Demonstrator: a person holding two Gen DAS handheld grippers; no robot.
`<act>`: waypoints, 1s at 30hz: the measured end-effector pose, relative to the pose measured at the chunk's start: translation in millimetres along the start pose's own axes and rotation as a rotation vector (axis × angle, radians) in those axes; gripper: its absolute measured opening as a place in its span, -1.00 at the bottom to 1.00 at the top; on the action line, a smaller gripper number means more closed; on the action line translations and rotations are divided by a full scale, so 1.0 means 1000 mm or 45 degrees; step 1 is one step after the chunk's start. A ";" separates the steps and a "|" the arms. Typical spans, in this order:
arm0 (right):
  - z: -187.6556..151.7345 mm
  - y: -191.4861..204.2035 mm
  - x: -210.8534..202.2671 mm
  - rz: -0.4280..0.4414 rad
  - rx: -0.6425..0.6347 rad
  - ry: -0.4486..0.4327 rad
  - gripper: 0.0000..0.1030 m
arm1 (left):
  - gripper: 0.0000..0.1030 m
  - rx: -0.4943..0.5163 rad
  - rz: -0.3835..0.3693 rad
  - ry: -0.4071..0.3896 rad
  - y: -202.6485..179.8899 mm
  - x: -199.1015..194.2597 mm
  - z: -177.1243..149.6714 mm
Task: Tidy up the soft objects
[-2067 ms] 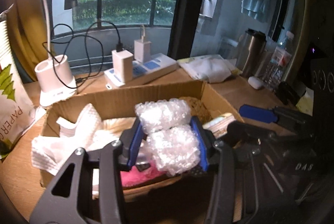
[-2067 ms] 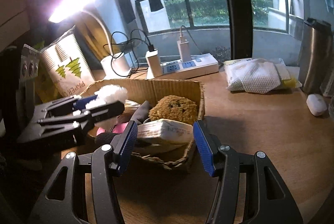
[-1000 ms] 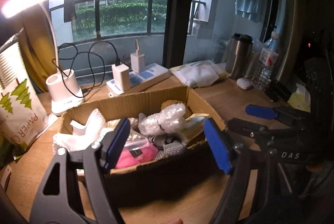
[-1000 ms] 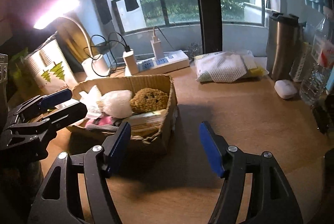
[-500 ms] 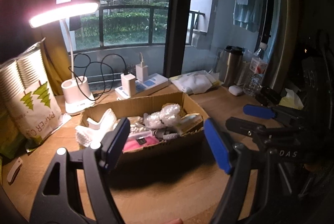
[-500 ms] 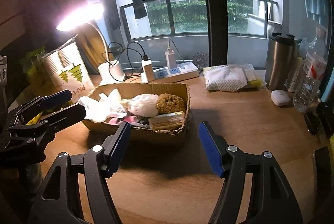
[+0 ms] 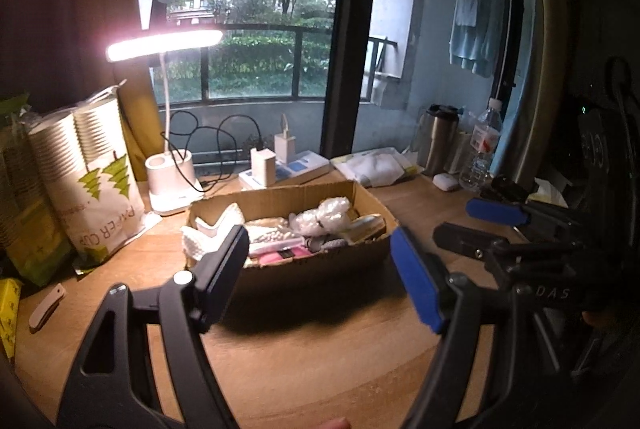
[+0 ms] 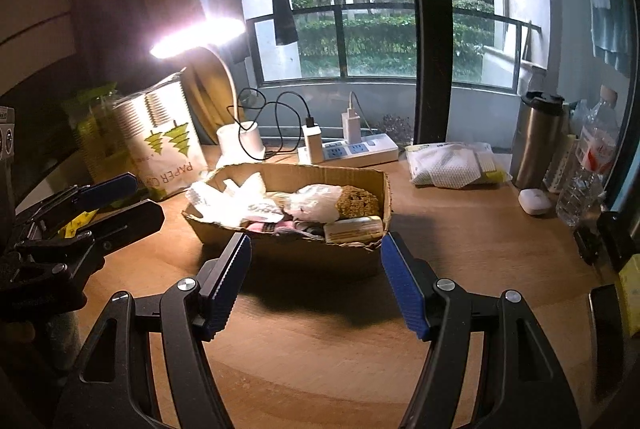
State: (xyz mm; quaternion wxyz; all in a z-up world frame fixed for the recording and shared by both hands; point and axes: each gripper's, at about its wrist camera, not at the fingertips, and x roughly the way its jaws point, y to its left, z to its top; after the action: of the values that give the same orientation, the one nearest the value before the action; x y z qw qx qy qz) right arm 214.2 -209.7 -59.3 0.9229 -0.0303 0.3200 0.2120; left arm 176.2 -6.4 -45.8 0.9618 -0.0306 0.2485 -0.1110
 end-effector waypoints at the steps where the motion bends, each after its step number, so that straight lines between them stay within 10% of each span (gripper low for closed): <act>1: -0.001 0.003 -0.003 0.001 -0.006 -0.004 0.36 | 0.45 -0.001 0.001 -0.006 0.001 -0.004 0.000; 30: -0.016 0.054 -0.115 -0.074 -0.100 -0.215 0.38 | 0.46 0.029 -0.016 -0.232 -0.021 -0.121 -0.007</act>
State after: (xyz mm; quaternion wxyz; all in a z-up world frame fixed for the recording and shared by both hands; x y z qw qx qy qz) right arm 101.3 -206.3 1.5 0.9505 -0.0578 0.2313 0.1992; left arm 65.1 0.6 7.6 0.9800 -0.0311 0.1584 -0.1166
